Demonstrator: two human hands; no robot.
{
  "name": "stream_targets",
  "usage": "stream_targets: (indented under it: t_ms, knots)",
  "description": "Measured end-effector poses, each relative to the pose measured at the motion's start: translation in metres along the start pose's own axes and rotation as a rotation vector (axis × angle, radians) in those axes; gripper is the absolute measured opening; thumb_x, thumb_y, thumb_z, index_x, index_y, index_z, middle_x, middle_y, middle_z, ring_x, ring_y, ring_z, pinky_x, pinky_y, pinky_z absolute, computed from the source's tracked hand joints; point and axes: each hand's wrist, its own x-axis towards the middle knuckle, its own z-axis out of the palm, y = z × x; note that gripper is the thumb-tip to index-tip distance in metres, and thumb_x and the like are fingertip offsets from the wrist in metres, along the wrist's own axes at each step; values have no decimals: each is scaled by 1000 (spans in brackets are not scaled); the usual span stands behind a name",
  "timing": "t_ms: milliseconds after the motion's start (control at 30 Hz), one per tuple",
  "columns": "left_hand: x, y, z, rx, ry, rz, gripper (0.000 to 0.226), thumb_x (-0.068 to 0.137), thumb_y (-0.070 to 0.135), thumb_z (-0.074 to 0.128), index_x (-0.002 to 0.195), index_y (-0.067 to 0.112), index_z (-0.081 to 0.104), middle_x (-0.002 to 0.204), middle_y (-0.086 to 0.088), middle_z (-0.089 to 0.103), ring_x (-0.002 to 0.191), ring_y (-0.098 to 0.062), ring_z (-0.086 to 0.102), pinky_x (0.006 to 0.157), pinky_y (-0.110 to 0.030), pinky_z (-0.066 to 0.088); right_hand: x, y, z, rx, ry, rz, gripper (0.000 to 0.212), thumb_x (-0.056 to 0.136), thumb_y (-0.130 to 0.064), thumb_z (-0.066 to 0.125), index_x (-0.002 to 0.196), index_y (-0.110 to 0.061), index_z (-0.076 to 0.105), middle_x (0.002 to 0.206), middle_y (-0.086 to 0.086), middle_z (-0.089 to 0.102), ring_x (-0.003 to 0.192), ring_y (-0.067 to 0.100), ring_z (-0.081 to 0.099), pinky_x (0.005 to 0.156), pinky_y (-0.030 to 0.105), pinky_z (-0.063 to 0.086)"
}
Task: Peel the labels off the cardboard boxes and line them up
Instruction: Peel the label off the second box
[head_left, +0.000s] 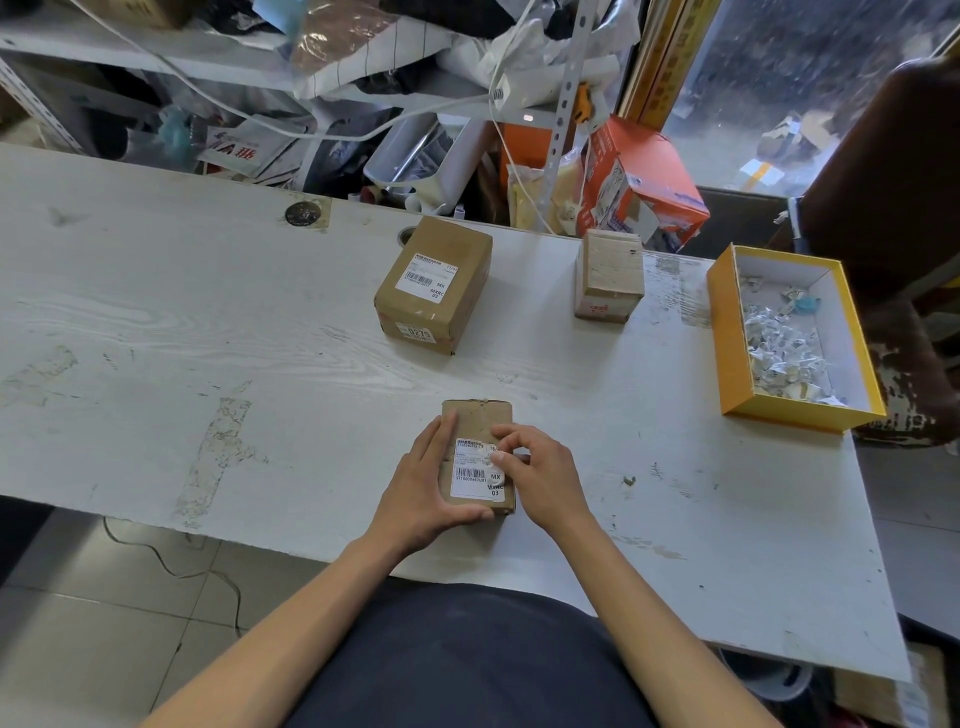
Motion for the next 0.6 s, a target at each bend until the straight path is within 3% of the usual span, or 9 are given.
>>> stream_targets:
  t_ms: [600]
  knots:
    - [0, 0, -1, -7, -4, 2, 128, 53, 63, 82, 154, 44, 5, 161, 14, 16, 144, -6, 25, 115, -31, 31, 1, 2, 0, -4, 1, 1, 20, 88, -10, 63, 72, -22, 59, 115, -13, 64, 98, 12, 62, 79, 27, 56]
